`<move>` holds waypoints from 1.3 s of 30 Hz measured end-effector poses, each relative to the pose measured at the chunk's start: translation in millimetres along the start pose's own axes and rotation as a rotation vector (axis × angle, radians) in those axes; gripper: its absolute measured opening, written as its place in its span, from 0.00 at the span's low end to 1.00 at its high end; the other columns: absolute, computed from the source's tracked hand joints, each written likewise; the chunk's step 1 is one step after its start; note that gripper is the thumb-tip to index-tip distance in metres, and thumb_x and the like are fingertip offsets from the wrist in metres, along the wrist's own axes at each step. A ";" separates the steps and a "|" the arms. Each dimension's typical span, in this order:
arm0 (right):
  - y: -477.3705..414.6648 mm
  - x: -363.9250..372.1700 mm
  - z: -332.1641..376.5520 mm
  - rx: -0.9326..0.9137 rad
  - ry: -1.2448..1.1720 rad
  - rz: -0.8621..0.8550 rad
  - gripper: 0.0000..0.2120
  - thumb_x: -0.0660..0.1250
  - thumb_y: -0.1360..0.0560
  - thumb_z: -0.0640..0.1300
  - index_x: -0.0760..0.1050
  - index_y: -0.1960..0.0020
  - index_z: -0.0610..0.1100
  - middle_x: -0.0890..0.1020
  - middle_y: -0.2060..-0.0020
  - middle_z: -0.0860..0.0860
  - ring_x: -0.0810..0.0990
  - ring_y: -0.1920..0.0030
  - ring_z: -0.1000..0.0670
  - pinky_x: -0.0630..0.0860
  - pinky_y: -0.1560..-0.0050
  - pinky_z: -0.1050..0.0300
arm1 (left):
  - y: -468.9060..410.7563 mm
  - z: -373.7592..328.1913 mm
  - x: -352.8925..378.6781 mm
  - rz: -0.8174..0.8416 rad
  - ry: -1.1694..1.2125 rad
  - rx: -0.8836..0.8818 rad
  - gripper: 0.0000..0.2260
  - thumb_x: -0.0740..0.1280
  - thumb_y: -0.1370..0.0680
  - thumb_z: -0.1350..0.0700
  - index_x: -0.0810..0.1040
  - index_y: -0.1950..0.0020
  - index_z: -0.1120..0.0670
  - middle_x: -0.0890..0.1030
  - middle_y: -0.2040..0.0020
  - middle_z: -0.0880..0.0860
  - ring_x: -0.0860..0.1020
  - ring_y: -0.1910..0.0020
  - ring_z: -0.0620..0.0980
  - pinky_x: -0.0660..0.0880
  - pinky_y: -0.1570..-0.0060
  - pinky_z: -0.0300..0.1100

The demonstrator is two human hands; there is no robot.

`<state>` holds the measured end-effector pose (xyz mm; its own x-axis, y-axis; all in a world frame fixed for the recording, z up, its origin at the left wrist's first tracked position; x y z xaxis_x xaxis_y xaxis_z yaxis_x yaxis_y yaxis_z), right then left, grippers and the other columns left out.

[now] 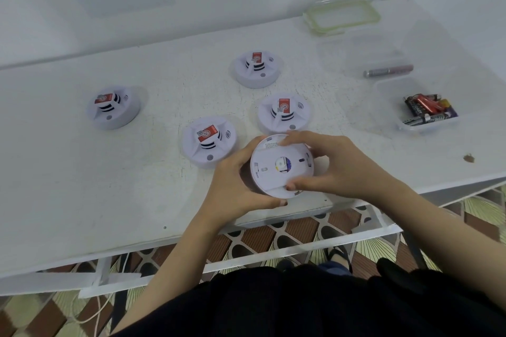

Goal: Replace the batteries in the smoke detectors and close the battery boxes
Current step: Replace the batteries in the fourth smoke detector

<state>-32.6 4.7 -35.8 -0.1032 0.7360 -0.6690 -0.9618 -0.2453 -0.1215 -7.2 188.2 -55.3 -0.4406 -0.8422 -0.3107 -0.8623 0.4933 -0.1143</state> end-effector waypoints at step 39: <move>-28.0 0.6 -4.8 0.034 -0.112 0.424 0.34 0.77 0.34 0.44 0.67 0.36 0.65 0.68 0.36 0.61 0.66 0.36 0.61 0.63 0.41 0.68 | -0.9 1.2 -1.3 -0.005 0.005 -0.009 0.39 0.82 0.42 0.67 0.75 0.33 0.54 0.82 0.46 0.48 0.79 0.45 0.47 0.77 0.47 0.38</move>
<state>-4.6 9.0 -36.3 -0.5153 0.6392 -0.5708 -0.8362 -0.5209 0.1716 -5.5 189.0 -55.9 -0.4376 -0.8457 -0.3055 -0.8667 0.4872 -0.1072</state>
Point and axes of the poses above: each hand's wrist, its own y-axis away from the middle knuckle, its own x-axis out of the palm, z = x × y, the point moved 4 cm from there along -y, towards the middle knuckle
